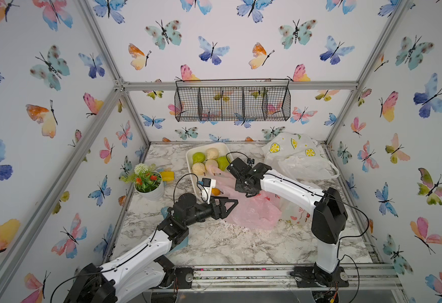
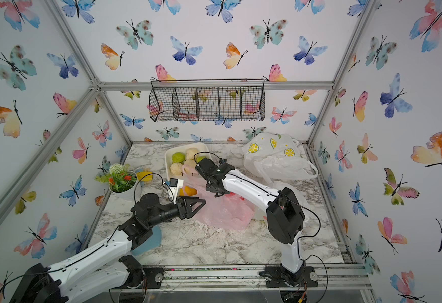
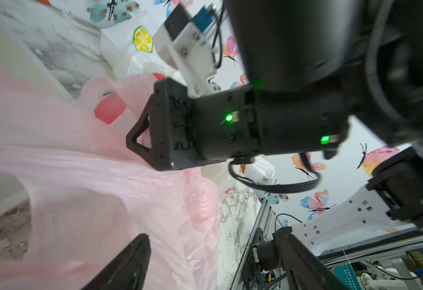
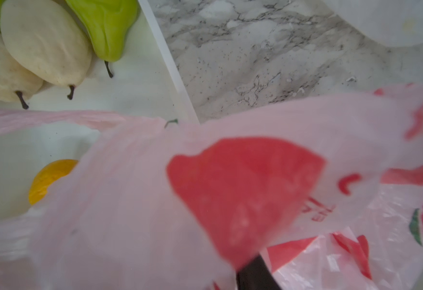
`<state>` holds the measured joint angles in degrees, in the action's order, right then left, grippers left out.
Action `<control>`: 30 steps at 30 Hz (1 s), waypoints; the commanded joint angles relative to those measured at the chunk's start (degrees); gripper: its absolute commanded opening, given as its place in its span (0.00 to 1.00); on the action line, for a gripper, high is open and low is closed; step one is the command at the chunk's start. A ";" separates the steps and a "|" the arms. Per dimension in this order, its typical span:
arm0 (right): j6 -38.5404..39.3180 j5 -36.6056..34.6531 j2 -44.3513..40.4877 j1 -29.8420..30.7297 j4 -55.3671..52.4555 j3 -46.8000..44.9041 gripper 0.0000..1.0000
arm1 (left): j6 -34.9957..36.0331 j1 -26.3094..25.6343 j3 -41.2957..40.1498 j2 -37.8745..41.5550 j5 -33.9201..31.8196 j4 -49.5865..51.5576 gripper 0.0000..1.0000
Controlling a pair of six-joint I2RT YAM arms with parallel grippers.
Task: Place the pears into plastic bags & tie knots
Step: Pick up the plastic bag at the center of the board, then pick up the pear from the basket.
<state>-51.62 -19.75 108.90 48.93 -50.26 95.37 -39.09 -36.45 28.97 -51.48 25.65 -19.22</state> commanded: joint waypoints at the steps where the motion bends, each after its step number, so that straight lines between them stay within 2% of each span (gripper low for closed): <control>1: 13.75 3.98 -7.68 -5.93 1.87 -0.19 0.22 | 12.81 4.32 10.52 7.95 -4.91 22.18 0.84; 3: 19.93 8.67 -10.99 -10.67 4.37 -2.77 0.19 | 17.48 8.27 13.79 9.55 -9.58 26.56 0.86; 4: 21.86 10.33 -11.99 -12.39 4.87 -3.51 0.16 | 18.13 10.35 14.97 9.22 -9.74 27.15 0.86; 8: 25.77 13.29 -13.41 -16.83 2.55 -2.95 0.07 | 12.60 19.80 18.75 1.01 -2.11 26.25 0.83; 10: 26.65 15.09 -14.68 -17.65 4.31 -4.15 0.06 | 11.34 21.55 19.89 -5.44 -1.83 27.13 0.80; 15: 25.40 21.51 -17.93 -19.89 10.01 -9.64 0.03 | 14.79 20.81 24.31 -19.17 -6.98 32.23 0.77; 21: 24.36 27.93 -20.37 -20.97 15.19 -13.39 0.03 | 20.09 14.14 32.80 -32.62 -21.53 43.56 0.82; 24: 24.35 30.00 -20.58 -21.13 16.61 -14.51 0.03 | 19.78 13.29 34.99 -37.20 -26.31 45.40 0.84; 30: 25.50 29.64 -20.83 -22.01 16.69 -15.05 0.03 | 20.38 10.68 38.77 -45.40 -29.98 49.44 0.86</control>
<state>-27.24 8.49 89.47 27.62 -34.83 80.93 -20.18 -24.51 66.17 -94.06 0.58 25.08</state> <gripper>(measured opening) 0.048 0.860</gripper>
